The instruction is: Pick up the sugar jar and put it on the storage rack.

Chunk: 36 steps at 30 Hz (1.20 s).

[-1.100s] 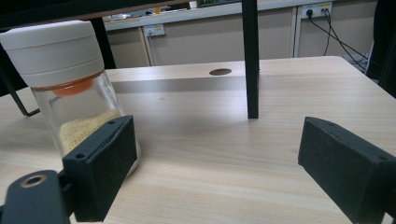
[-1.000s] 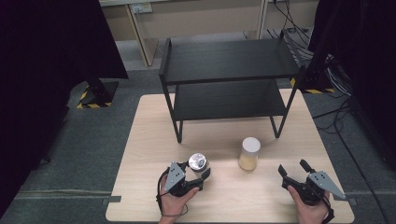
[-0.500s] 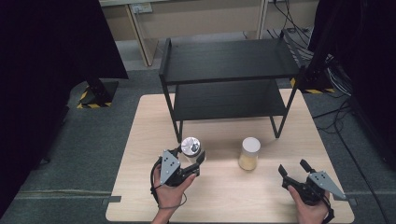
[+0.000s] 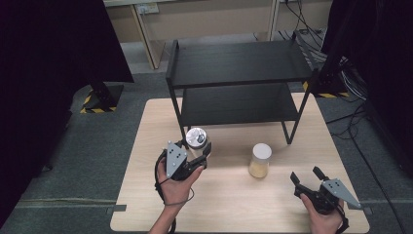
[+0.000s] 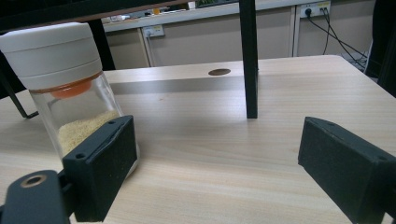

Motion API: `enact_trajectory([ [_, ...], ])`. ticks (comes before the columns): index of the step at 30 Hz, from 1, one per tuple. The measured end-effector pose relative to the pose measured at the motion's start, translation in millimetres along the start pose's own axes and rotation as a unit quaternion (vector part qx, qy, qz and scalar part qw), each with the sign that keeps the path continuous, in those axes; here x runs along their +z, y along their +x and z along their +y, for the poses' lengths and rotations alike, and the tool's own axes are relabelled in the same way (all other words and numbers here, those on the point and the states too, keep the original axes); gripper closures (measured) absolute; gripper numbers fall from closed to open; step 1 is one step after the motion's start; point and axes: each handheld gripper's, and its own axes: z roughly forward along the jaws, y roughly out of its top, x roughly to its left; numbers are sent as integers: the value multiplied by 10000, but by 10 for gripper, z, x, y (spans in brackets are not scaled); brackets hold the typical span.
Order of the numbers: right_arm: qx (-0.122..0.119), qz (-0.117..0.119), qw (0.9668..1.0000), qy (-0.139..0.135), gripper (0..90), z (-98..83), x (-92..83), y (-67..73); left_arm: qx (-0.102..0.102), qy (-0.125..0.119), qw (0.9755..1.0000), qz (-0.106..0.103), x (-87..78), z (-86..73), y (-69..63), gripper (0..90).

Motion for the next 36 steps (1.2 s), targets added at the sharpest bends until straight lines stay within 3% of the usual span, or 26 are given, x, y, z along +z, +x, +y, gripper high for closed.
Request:
enact_trajectory([
  [21,-2,-10,10000,16,118,6,4,-1,214,-97,9992,319,113,465,111,307],
  [36,-1,-11,10000,18,119,6,7,-2,222,-80,9988,429,222,709,148,307],
])
